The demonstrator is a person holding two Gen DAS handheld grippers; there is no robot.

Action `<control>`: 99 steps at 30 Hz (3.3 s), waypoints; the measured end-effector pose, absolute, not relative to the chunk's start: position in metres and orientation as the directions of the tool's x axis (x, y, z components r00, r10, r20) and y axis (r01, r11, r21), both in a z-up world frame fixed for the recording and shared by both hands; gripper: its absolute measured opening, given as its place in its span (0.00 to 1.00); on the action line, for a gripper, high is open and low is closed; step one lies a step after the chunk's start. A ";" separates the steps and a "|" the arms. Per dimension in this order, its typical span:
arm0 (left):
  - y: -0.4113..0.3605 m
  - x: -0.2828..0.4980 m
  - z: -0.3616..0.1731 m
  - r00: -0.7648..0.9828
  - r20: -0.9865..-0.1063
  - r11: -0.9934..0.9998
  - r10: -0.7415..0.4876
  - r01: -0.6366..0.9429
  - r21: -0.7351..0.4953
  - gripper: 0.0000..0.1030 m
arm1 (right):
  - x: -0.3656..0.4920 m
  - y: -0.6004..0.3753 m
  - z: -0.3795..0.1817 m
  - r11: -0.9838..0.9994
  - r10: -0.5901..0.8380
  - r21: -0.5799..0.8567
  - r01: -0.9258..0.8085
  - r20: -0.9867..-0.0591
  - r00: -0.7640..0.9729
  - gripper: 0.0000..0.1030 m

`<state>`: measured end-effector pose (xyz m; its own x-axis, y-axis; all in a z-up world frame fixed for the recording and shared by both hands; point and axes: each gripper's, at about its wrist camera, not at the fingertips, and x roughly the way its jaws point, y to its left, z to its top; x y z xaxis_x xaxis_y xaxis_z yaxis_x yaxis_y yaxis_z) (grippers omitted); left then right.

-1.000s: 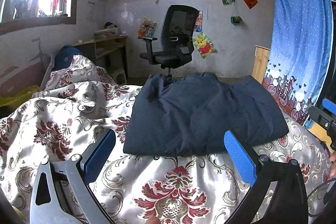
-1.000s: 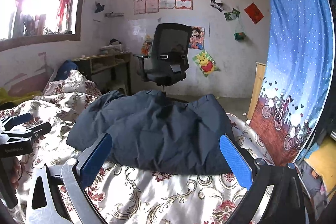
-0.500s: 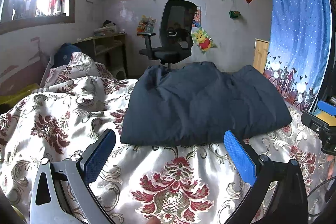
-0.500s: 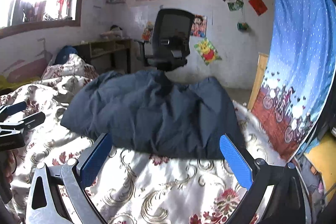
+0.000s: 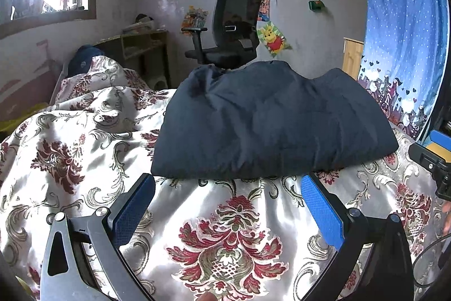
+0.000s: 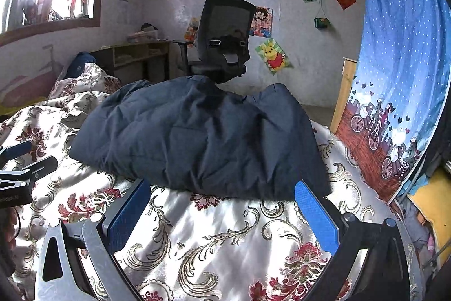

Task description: Fold large clothes

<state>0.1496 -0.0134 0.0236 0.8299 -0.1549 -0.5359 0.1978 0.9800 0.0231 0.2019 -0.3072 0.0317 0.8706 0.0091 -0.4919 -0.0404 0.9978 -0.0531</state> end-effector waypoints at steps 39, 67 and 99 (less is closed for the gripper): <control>-0.013 0.148 0.025 0.833 -0.532 0.980 -0.155 0.200 0.027 0.98 | 0.205 -0.304 0.028 0.998 0.015 -0.050 -0.046 -0.496 0.868 1.00; -0.012 0.147 0.026 0.830 -0.536 0.980 -0.153 0.199 0.029 0.98 | 0.205 -0.303 0.028 0.998 0.016 -0.050 -0.046 -0.497 0.868 1.00; -0.009 0.148 0.024 0.825 -0.542 0.978 -0.157 0.206 0.030 0.98 | 0.205 -0.302 0.027 0.998 0.016 -0.048 -0.047 -0.499 0.866 1.00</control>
